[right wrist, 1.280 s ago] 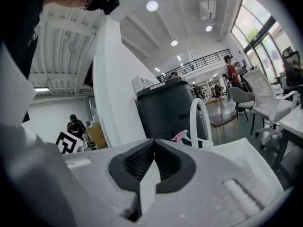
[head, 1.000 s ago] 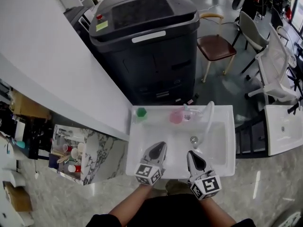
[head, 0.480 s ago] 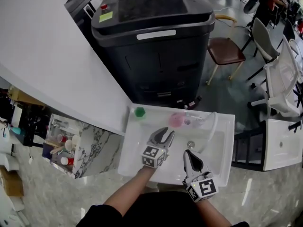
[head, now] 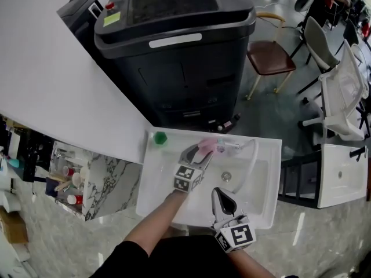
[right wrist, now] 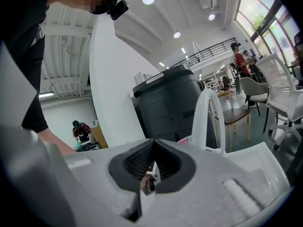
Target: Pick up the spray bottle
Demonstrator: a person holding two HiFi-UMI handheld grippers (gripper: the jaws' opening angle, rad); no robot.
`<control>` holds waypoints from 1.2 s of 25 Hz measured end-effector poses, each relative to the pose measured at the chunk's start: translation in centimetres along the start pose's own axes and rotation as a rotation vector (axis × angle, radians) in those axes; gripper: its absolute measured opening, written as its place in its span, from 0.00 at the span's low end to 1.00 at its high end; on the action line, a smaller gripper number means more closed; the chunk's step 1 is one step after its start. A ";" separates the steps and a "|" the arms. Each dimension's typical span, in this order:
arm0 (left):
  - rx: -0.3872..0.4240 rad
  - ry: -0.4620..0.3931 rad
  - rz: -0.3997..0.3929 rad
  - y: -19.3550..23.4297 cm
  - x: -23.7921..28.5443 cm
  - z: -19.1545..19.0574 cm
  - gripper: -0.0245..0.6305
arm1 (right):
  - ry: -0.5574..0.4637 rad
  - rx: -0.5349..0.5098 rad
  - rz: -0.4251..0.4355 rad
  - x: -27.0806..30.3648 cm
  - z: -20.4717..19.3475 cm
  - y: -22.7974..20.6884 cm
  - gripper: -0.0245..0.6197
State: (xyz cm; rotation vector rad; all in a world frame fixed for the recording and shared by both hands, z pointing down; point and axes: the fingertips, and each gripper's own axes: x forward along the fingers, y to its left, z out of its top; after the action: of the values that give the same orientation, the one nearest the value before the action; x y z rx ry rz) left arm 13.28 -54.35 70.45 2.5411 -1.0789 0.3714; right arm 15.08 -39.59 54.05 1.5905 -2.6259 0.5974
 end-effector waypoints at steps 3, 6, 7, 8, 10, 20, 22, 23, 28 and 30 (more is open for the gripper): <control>0.010 0.008 -0.004 0.1 1.1 -0.2 0.39 | 0.003 0.016 -0.016 0.1 -0.1 -0.2 0.04; 0.012 0.008 0.012 0.5 1.9 -0.4 0.40 | 0.005 0.018 -0.023 -0.1 -0.1 -0.4 0.04; 0.004 0.004 0.015 0.6 2.2 -0.5 0.40 | 0.007 0.016 -0.023 -0.1 -0.2 -0.4 0.04; -0.004 0.001 0.017 0.8 2.4 -0.5 0.40 | 0.009 0.016 -0.024 -0.2 -0.3 -0.5 0.04; -0.006 -0.002 0.019 1.0 2.7 -0.5 0.40 | 0.013 0.018 -0.029 -0.2 -0.5 -0.7 0.04; 0.037 0.064 0.077 1.7 2.3 -0.2 0.31 | 0.027 0.012 -0.031 -0.8 -0.6 -0.5 0.04; 0.013 0.056 0.087 2.1 1.8 -0.1 0.30 | 0.031 0.011 -0.031 -0.9 -0.7 -0.4 0.04; 0.001 0.052 0.095 2.3 1.4 -0.2 0.30 | 0.032 0.011 -0.031 -1.0 -0.8 -0.3 0.04; -0.031 0.053 0.125 2.7 -0.9 -0.6 0.29 | 0.028 0.033 -0.030 -1.5 -1.1 0.1 0.04; -0.040 0.052 0.128 2.5 -2.1 -0.6 0.29 | 0.020 0.041 -0.030 -1.9 -1.2 0.2 0.04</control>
State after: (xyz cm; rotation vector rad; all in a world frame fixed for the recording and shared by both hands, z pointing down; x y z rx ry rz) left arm 9.94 -54.35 70.75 2.4205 -1.2208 0.4419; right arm 15.57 -37.53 54.72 1.6229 -2.5870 0.6661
